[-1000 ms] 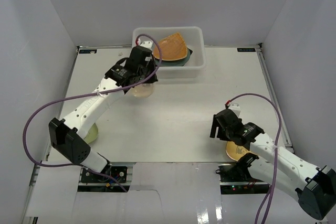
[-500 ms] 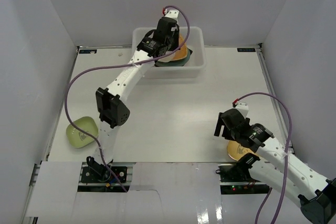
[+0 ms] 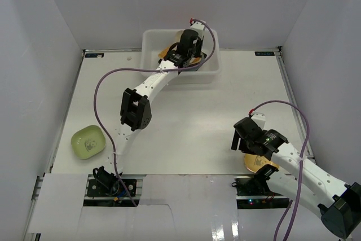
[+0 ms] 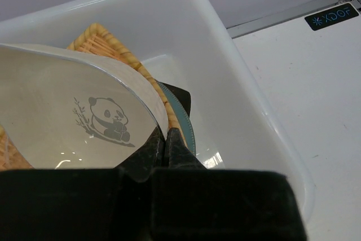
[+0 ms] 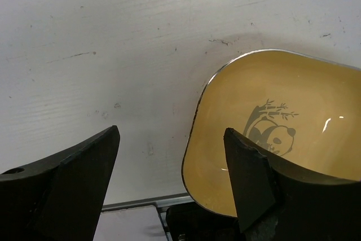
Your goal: Place the plates into the plastic bin on the countertop
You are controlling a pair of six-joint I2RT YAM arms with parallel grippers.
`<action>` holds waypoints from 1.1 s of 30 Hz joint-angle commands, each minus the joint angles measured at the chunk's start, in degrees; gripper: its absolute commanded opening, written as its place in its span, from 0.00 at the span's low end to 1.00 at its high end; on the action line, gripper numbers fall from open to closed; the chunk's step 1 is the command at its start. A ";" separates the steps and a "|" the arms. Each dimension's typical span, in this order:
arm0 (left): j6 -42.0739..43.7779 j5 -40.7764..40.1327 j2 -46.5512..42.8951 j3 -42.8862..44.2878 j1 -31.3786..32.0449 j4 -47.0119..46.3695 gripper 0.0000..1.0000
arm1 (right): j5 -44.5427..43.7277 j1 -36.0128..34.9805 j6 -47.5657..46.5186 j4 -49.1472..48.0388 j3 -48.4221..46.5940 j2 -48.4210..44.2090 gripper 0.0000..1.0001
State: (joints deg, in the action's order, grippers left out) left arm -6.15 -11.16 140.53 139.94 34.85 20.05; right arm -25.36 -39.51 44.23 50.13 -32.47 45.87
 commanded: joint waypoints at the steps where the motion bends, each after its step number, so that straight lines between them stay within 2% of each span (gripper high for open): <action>1: 4.04 1.92 0.79 2.18 -0.57 -9.14 0.00 | -1.09 -0.05 3.14 2.60 -0.84 -0.08 0.80; 5: 4.83 3.60 3.08 2.09 -1.54 -10.82 0.13 | 0.05 -0.13 4.64 2.52 0.56 0.89 0.79; 8: 3.87 3.86 3.35 1.57 -2.33 -11.35 0.34 | 0.05 -0.04 5.52 1.21 1.53 1.42 0.74; 9: 3.61 4.04 3.00 0.69 -2.51 -11.61 0.51 | -0.12 -0.13 5.69 0.85 1.79 1.51 0.70; 12: 2.99 4.39 0.37 -0.89 -2.60 -12.23 0.73 | -0.21 -0.04 5.96 -0.91 2.94 2.03 0.61; 13: 2.81 4.56 -0.60 -1.33 -2.60 -12.23 0.85 | -0.30 -0.04 5.96 -1.35 3.20 2.56 0.58; 16: 2.29 4.74 -6.04 -3.35 -2.51 -11.79 0.98 | -0.04 -0.13 5.26 -3.80 4.08 3.70 0.44; 18: 1.76 5.00 -11.40 -6.06 -2.60 -11.18 0.98 | -0.12 -0.04 3.94 -6.43 4.43 4.93 0.33; 20: 1.50 5.18 -17.00 -8.27 -2.60 -10.74 0.98 | -0.39 -0.04 2.45 -8.20 4.34 6.07 0.27; 21: 1.32 4.92 -18.78 -9.32 -2.60 -9.43 0.98 | -0.65 0.04 1.66 -10.21 4.17 6.69 0.20; 24: -0.52 4.13 -25.46 -13.37 -2.59 -5.31 0.98 | -1.26 -0.04 -1.93 -14.07 2.68 9.50 0.08; 28: -8.16 6.31 -33.90 -19.16 -3.38 1.73 0.98 | -2.67 -0.04 -8.44 -19.61 -2.76 12.49 0.08; 30: -10.89 7.55 -38.46 -26.97 -3.39 3.75 0.98 | -2.58 -0.05 -11.87 -22.25 -7.84 13.98 0.08; 31: -13.16 7.47 -44.23 -30.65 -3.47 3.76 0.98 | -2.76 -0.13 -15.19 -23.49 -9.96 14.51 0.08; 32: -13.97 7.03 -47.33 -39.30 -3.39 3.42 0.98 | -2.93 -0.13 -16.96 -25.15 -12.07 15.30 0.08; 33: -14.50 6.24 -50.41 -43.57 -3.39 2.80 0.98 | -3.63 -0.13 -18.81 -25.95 -14.44 17.31 0.08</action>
State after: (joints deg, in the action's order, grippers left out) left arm -15.09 -5.37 95.57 107.68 31.81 16.88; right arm -26.87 -39.48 33.39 33.98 -39.22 61.14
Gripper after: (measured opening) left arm 0.979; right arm 0.082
